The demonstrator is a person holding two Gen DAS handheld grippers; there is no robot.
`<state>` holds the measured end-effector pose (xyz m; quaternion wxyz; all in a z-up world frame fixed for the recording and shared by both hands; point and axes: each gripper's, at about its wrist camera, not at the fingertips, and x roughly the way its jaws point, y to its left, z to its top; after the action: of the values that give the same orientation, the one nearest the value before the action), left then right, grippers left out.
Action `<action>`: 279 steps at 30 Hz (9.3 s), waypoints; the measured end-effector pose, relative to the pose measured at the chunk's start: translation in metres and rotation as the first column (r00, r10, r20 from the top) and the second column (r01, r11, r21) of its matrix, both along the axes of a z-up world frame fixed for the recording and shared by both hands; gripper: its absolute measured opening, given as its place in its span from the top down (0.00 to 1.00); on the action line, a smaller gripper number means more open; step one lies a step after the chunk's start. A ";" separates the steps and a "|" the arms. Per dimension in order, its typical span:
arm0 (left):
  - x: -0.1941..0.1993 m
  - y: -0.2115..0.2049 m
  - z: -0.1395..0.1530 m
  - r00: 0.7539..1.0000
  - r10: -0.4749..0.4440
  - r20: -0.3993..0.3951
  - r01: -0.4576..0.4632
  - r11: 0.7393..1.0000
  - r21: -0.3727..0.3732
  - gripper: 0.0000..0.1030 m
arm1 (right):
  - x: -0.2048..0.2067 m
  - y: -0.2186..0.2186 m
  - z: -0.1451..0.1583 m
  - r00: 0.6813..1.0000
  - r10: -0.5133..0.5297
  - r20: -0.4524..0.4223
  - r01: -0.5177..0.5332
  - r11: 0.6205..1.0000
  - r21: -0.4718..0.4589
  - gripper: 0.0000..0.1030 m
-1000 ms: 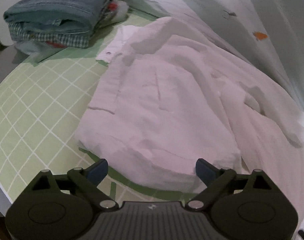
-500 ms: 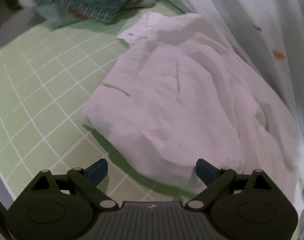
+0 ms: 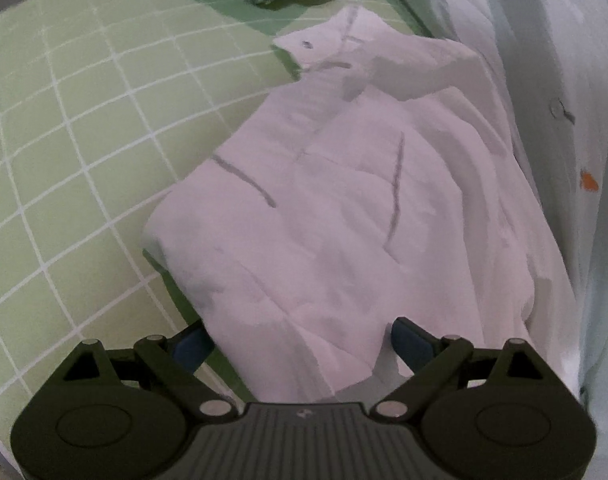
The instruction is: Fold clothes
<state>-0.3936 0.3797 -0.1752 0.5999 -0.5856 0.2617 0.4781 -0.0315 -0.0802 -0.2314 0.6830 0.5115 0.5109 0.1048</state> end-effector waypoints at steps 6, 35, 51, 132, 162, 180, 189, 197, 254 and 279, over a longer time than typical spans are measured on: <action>-0.004 0.001 0.002 0.998 0.049 -0.028 -0.049 0.999 0.008 0.29 | -0.001 -0.013 0.008 1.000 -0.010 0.019 0.012 0.995 -0.103 0.96; -0.109 -0.034 0.071 0.958 0.253 -0.137 -0.204 0.933 0.297 0.88 | 0.006 -0.043 0.253 0.671 0.220 0.708 0.064 0.934 -0.351 0.97; -0.090 -0.013 0.051 0.911 0.230 -0.342 -0.161 0.962 0.219 0.68 | 0.077 0.159 0.154 0.588 0.710 0.387 -0.277 0.626 -0.729 0.26; 0.149 -0.291 0.107 0.927 -0.178 -0.331 0.334 0.792 0.510 0.02 | 0.141 -0.102 0.090 0.538 0.805 0.251 -0.218 0.421 -0.881 0.00; 0.216 -0.291 0.112 0.884 -0.109 -0.455 0.348 0.803 0.484 0.01 | 0.245 -0.043 0.066 0.546 0.815 0.192 -0.212 0.357 -0.910 0.39; 0.076 -0.171 0.105 0.940 -0.064 -0.334 0.227 0.850 0.475 0.03 | 0.076 0.026 0.086 0.573 0.797 0.191 -0.217 0.372 -0.903 0.07; -0.006 -0.047 0.098 0.952 -0.068 -0.298 0.211 0.852 0.479 0.48 | 0.001 0.144 0.087 0.555 0.806 0.207 -0.215 0.379 -0.900 0.01; -0.024 0.070 0.062 0.968 -0.147 -0.204 0.225 0.871 0.436 0.78 | -0.031 0.219 0.087 0.541 0.826 0.160 -0.258 0.344 -0.903 0.01; 0.153 0.038 0.014 0.851 -0.379 -0.364 0.477 0.848 0.231 0.12 | 0.256 0.219 0.057 0.825 0.470 0.315 -0.155 0.724 -0.672 0.97; 0.142 -0.033 0.058 0.870 -0.365 -0.331 0.465 0.830 0.307 0.12 | 0.086 0.075 0.126 0.678 0.680 0.280 -0.190 0.530 -0.826 0.56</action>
<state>-0.2517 0.3468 -0.1173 0.7518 -0.3202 0.3626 0.4481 0.0543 -0.0048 -0.1057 0.8946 -0.0242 0.3918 0.2135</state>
